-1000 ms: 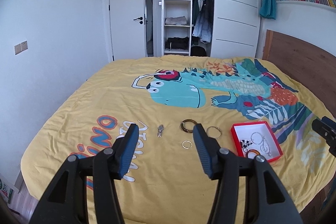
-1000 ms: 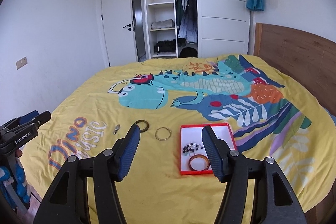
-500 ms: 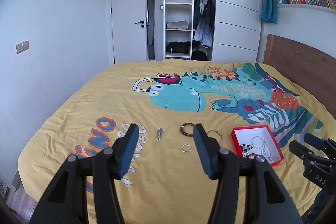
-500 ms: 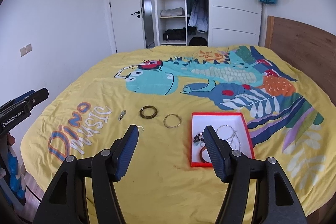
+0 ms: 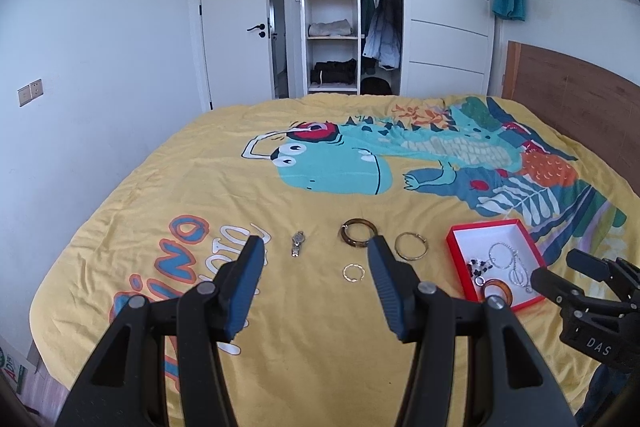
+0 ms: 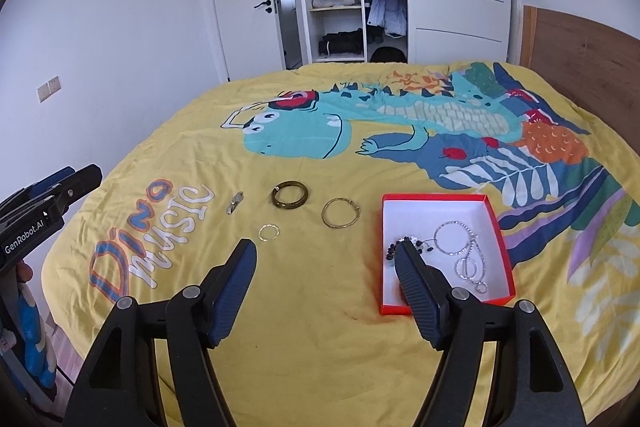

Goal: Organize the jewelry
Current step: 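Lift both tools away from the box back over the remaining jewelry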

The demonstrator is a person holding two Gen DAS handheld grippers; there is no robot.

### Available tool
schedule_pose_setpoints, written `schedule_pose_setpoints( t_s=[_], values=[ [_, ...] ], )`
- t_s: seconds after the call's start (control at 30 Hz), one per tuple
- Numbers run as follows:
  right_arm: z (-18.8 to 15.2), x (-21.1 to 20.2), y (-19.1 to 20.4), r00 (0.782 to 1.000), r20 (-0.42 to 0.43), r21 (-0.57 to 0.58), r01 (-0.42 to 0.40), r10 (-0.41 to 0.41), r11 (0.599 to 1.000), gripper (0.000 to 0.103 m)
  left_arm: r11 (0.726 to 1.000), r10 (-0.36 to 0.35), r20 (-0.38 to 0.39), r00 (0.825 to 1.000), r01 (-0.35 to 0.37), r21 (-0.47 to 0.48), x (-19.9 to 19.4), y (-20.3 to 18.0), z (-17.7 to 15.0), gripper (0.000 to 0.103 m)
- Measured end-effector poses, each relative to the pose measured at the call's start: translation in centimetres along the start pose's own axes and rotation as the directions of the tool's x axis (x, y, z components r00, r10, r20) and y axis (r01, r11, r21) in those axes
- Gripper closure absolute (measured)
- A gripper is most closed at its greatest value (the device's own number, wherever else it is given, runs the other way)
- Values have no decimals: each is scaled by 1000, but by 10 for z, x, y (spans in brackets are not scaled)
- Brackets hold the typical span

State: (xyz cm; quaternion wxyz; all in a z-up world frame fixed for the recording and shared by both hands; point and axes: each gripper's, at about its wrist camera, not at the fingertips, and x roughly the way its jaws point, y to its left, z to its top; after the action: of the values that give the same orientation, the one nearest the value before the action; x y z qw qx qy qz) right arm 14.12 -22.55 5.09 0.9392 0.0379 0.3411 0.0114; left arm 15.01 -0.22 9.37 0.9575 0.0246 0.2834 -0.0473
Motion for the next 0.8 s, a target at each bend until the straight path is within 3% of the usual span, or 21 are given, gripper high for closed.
schedule_pose_setpoints(
  t_s=[0.43,0.8],
  values=[
    [-5,62,-4,996,-79,-2,-32,31,999,32,1000,-11,-64,998,11,-2,59,-9,-2,51],
    [3,129,-4,987,-143,-14,-73,71,997,32,999,22,-176,984,-27,-27,139,7,-19,51]
  ],
)
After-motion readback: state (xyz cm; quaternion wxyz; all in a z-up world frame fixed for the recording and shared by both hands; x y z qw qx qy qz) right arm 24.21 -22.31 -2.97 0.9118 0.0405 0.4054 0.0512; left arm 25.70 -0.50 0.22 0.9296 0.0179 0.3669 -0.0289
